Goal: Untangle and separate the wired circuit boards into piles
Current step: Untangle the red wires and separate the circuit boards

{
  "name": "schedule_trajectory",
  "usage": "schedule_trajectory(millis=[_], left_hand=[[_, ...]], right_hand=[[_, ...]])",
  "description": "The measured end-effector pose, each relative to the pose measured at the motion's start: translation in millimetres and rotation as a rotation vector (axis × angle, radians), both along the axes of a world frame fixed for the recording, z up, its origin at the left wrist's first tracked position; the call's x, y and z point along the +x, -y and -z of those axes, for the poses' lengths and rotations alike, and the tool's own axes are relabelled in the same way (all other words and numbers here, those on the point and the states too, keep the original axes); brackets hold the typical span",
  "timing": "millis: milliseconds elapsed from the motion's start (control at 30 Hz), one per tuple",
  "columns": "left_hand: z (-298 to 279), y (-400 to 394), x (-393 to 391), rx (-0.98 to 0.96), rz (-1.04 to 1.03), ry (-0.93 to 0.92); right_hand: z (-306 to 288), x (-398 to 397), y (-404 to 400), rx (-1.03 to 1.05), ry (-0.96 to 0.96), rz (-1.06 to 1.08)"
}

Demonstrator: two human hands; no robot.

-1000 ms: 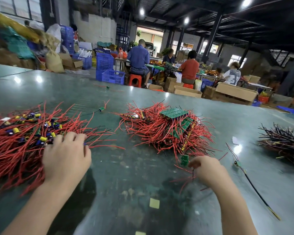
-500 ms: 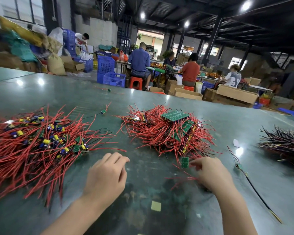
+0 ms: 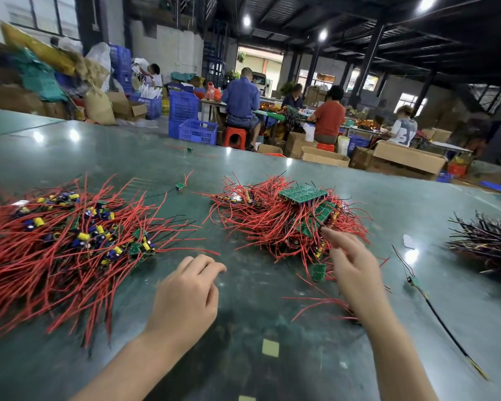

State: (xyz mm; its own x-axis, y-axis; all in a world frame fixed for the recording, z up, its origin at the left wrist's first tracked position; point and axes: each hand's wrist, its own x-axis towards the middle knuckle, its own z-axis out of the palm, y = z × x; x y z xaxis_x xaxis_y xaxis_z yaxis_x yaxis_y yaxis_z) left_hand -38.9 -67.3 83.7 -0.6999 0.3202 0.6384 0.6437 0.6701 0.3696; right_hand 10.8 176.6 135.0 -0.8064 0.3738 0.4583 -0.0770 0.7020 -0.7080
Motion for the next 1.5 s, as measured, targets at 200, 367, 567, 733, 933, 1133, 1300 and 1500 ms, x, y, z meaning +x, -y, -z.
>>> schedule_trajectory(millis=[200, 367, 567, 733, 933, 1133, 1300, 1500], left_hand=[[3, 0, 0, 0.013, 0.019, 0.016], [4, -1, 1, 0.038, 0.026, 0.039], [4, -4, 6, 0.167, 0.102, 0.191], [1, -16, 10, 0.644, 0.36, 0.806], [0, -17, 10, 0.994, 0.58, 0.951], [0, -17, 7, 0.99, 0.528, 0.828], [-2, -14, 4, 1.107, 0.504, 0.821], [-4, -15, 9, 1.12, 0.508, 0.769]], right_hand=[[47, -16, -15, 0.545, 0.515, 0.276], [47, -14, -15, 0.607, 0.497, 0.38], [37, -9, -5, 0.587, 0.188, 0.339], [26, -7, 30, 0.294, -0.324, 0.135], [26, -5, 78, -0.135, -0.316, -0.202], [30, -3, 90, -0.336, -0.101, -0.342], [25, 0, 89, -0.588, -0.008, -0.474], [27, 0, 97, -0.38, -0.021, -0.372]])
